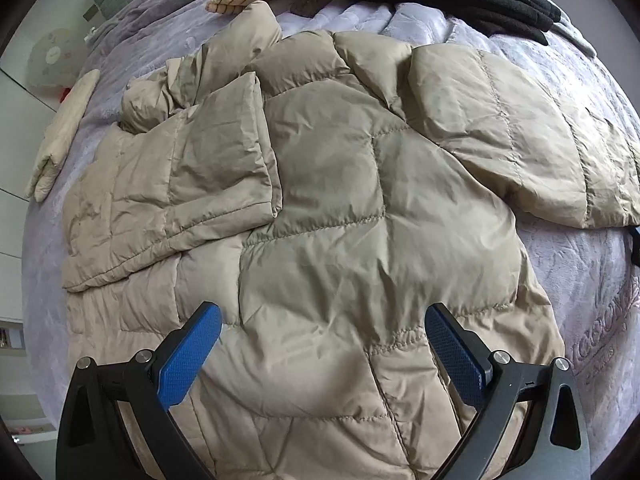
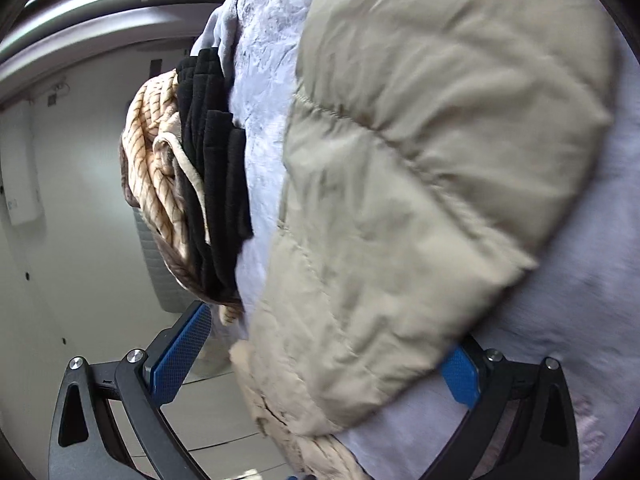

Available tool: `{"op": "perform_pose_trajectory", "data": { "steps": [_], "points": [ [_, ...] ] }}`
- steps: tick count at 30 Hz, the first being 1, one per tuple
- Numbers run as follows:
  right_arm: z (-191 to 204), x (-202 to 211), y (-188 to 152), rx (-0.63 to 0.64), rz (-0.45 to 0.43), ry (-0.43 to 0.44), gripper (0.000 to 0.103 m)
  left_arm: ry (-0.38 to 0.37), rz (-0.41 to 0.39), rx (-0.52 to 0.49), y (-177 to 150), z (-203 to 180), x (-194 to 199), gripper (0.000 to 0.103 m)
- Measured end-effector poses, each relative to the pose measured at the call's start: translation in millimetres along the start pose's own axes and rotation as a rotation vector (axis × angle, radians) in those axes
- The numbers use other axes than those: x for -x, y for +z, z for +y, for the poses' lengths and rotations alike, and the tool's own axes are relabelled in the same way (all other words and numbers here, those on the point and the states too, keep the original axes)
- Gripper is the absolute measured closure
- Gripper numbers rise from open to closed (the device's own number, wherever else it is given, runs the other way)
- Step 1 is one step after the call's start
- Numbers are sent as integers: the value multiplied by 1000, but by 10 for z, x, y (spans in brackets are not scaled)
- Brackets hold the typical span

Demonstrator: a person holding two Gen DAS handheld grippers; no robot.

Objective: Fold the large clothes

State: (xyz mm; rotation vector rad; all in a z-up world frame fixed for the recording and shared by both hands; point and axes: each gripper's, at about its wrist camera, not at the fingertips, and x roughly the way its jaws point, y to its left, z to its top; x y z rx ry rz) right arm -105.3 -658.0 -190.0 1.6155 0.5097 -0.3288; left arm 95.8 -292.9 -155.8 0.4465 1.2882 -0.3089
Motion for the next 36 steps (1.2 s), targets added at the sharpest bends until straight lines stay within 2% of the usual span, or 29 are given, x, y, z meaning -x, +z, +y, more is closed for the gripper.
{"op": "perform_pose_trajectory", "data": {
  "steps": [7,13,15,16,17,19,21,25,29,32,36],
  "points": [
    [13,-96,0,-12,8,29,0,8,4,-6,19,1,-23,1],
    [-63,-57,15,-80,-7,110,1,-10,-20,-3,16,49,34,1],
    [-64,-56,20,-90,-7,119,4,-4,-30,0,12,80,58,1],
    [-62,-61,20,-94,-6,121,14,-1,-39,4,13,112,74,1],
    [-63,-73,17,-99,-3,117,28,2,-44,8,12,140,87,1],
    [-66,-114,7,-107,13,113,73,6,-61,22,11,212,124,1],
    [-37,-145,-15,-101,17,116,93,6,-79,36,3,277,158,1],
    [195,-135,-93,-20,2,116,95,-7,-123,72,-16,488,214,1],
    [687,-178,-309,162,7,77,95,-23,-171,101,-53,808,259,1],
    [1103,-288,-613,312,20,50,95,-36,-192,128,-81,1132,262,1],
    [1692,-547,-1259,549,32,7,95,-58,-206,162,-111,1587,190,1]
  ]
}}
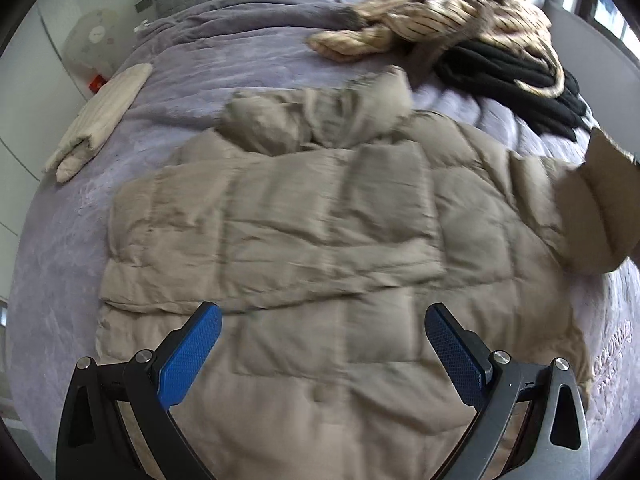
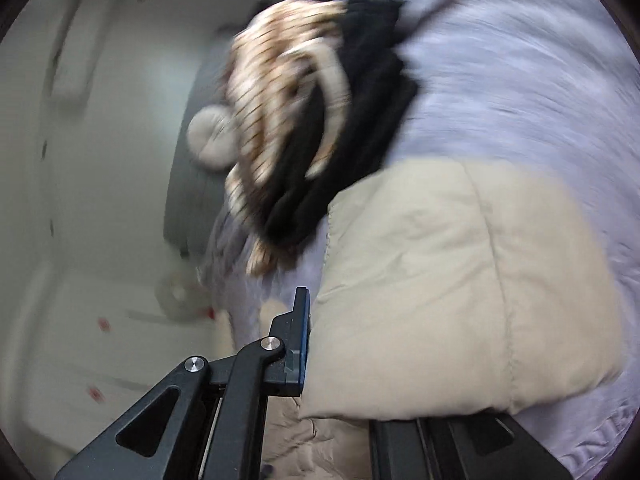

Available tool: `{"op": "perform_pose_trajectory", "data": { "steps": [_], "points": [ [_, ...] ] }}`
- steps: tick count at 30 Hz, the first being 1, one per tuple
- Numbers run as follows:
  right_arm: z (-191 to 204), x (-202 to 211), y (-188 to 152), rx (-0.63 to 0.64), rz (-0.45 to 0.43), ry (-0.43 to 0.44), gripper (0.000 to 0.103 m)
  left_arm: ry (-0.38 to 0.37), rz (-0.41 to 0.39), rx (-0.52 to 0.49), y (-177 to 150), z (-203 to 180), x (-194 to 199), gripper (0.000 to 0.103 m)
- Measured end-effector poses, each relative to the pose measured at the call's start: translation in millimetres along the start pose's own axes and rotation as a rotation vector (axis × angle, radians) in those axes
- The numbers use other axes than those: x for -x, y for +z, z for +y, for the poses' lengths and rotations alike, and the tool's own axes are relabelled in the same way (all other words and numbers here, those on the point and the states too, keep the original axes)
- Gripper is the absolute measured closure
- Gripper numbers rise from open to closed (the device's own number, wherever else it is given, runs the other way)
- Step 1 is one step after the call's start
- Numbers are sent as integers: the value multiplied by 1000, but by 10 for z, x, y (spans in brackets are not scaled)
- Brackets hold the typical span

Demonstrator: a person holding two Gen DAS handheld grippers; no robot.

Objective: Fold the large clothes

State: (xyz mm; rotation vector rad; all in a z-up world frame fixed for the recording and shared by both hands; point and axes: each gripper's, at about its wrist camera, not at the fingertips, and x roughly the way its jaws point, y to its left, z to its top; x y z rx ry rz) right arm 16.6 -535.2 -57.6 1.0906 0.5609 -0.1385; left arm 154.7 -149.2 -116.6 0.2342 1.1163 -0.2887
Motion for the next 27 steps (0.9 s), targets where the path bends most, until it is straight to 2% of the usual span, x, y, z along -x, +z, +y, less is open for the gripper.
{"op": "perform_pose_trajectory", "data": {
  "steps": [3,6,8,11,13,17,18,20,21,22,25,27],
  "points": [
    [604,-318,-325,187,38,-30,95,3,-5,24,30,352,-6,1],
    [1216,-816,-826,411,115,-73,95,11,-29,57,37,746,36,1],
    [1510,-1199,-1226,542,190,-108,95,19,-39,87,31,983,41,1],
    [1664,-1772,-1800,673,299,-184,95,33,-43,141,-5,1343,3,1],
    [1578,-2094,-2073,686,368,-234,95,39,-38,171,-39,1520,-41,1],
    [1309,-2419,-2264,650,445,-334,93,33,-31,199,-91,1685,-157,1],
    [1234,-2434,-2272,632,457,-357,89,25,-28,200,-100,1700,-186,1],
    [1191,-2359,-2224,597,458,-347,69,8,-25,200,-116,1696,-224,1],
    [1191,-2286,-2188,578,452,-330,48,-4,-25,199,-108,1682,-247,1],
    [1205,-2214,-2150,563,443,-312,35,-16,-24,200,-99,1666,-263,1],
    [1247,-1918,-2008,495,361,-281,34,-63,-26,217,-72,1625,-287,1],
    [1192,-1798,-1837,392,309,-266,34,-90,-27,225,-41,1610,-307,1]
  ]
}}
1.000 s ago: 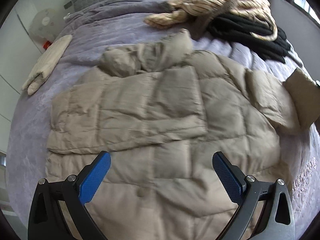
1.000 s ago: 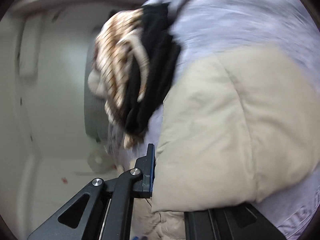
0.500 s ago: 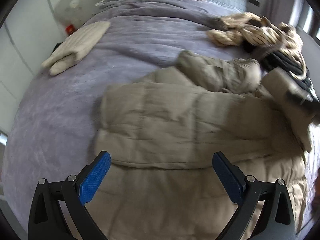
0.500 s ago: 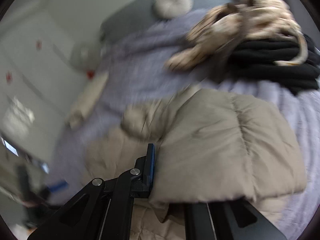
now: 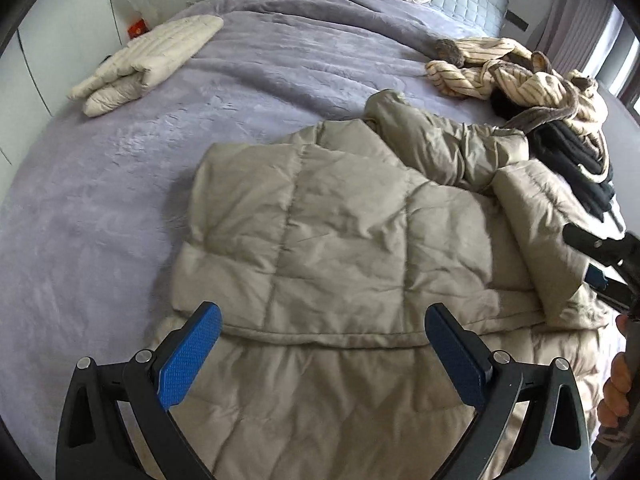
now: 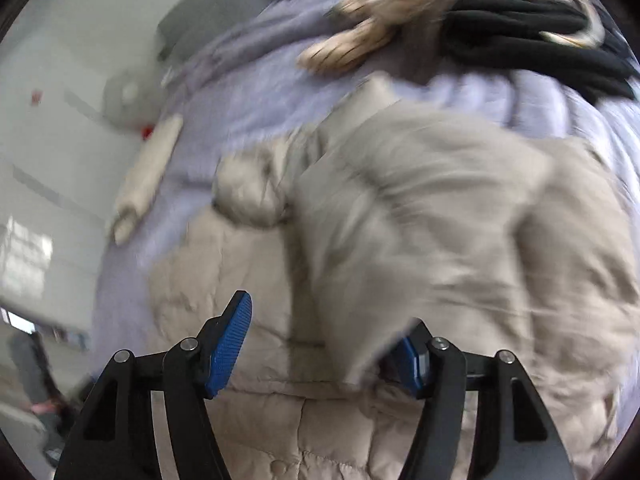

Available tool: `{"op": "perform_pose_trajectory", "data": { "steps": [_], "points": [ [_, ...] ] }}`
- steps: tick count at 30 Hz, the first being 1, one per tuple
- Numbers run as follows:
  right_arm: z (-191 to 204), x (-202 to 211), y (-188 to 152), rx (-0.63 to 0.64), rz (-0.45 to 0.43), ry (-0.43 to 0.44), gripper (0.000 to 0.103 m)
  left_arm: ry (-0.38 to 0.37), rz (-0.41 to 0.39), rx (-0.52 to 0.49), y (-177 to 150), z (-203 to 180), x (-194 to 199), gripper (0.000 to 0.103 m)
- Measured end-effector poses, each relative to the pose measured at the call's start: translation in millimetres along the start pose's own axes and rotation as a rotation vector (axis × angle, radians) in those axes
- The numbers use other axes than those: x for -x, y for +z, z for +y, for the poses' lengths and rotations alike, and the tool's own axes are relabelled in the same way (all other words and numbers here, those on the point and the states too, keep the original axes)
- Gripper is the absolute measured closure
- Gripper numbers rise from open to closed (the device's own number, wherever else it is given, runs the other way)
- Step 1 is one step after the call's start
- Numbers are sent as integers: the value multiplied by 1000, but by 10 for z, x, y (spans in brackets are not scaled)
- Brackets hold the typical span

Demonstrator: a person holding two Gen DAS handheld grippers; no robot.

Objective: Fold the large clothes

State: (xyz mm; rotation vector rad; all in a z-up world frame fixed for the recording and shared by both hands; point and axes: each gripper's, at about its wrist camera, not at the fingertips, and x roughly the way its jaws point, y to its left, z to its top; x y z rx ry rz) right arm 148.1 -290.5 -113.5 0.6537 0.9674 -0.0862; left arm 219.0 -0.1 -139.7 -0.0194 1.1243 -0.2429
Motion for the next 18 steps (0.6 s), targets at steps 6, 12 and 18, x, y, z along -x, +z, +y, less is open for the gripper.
{"op": "perform_pose_trajectory", "data": {
  "steps": [6,12,18],
  "points": [
    [-73,4,207,-46,-57,7,95,-92,-11,12,55,72,22,1],
    [868,-222,-26,330,5,39,95,-277,-32,133,166,462,144,1],
    [1198,-682,-487,504,214,-48,72,-434,-16,190,314,654,159,1]
  ]
}}
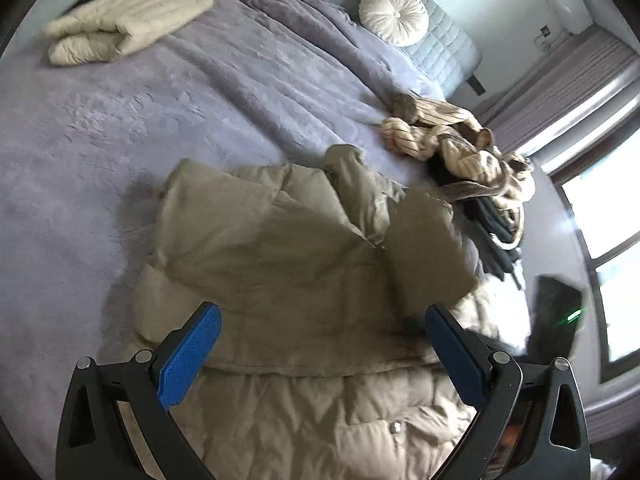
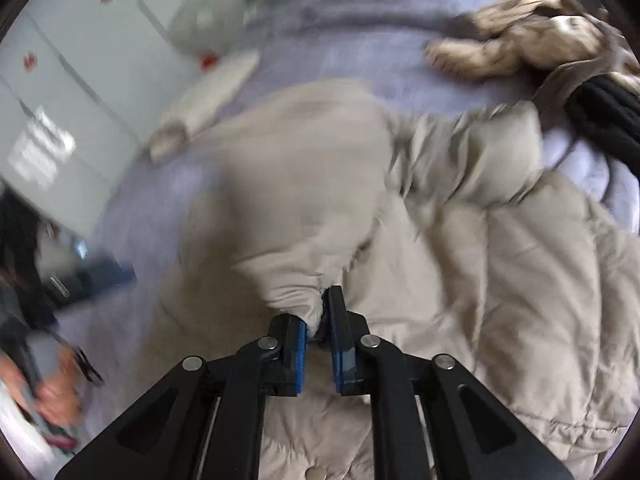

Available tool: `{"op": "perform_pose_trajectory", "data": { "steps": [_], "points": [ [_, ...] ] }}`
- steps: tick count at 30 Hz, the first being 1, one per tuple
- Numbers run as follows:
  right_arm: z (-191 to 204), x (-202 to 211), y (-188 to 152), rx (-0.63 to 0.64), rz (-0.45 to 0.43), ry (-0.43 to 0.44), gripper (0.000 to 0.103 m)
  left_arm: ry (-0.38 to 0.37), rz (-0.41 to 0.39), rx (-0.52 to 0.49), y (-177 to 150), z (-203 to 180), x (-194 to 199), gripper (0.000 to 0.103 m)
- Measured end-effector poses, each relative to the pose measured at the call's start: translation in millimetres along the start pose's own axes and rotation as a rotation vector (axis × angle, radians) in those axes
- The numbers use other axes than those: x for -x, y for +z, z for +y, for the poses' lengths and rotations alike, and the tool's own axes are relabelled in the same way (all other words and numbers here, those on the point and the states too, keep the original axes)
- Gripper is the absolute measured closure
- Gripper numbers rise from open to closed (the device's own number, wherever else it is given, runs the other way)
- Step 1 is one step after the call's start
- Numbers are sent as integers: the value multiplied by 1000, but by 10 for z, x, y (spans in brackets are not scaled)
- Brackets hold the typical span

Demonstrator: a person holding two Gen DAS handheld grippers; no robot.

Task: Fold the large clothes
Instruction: 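Fold the held sleeve over the coat with the right tool while the left tool grips the coat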

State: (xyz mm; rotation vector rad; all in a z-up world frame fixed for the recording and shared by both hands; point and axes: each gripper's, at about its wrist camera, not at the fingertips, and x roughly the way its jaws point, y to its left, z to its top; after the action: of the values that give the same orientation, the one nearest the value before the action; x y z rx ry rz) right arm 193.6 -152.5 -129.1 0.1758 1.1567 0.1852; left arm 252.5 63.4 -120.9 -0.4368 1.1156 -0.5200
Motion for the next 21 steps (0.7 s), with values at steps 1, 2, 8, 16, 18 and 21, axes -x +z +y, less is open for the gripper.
{"op": "perform_pose_trajectory", "data": {
  "steps": [1,2,8,16,18,21],
  "points": [
    [18,-14,-43,6,18,-8,55,-21,19,4,7,-2,-49,1],
    [6,10,-107,4,33,-6,47,-34,33,8,3,-13,-99,1],
    [-583,456,-492,-184,43,84,38,-54,150,17,-99,-142,-646,1],
    [-1928,894,-1157,-695,-68,189,38,6,197,-5,-69,-369,-1169,17],
    [-2178,914,-1232,-801,-129,235,38,14,209,-13,-42,-428,-1202,74],
    [-2396,953,-1212,-867,-192,235,52,11,171,-22,-11,-450,-1070,91]
  ]
}}
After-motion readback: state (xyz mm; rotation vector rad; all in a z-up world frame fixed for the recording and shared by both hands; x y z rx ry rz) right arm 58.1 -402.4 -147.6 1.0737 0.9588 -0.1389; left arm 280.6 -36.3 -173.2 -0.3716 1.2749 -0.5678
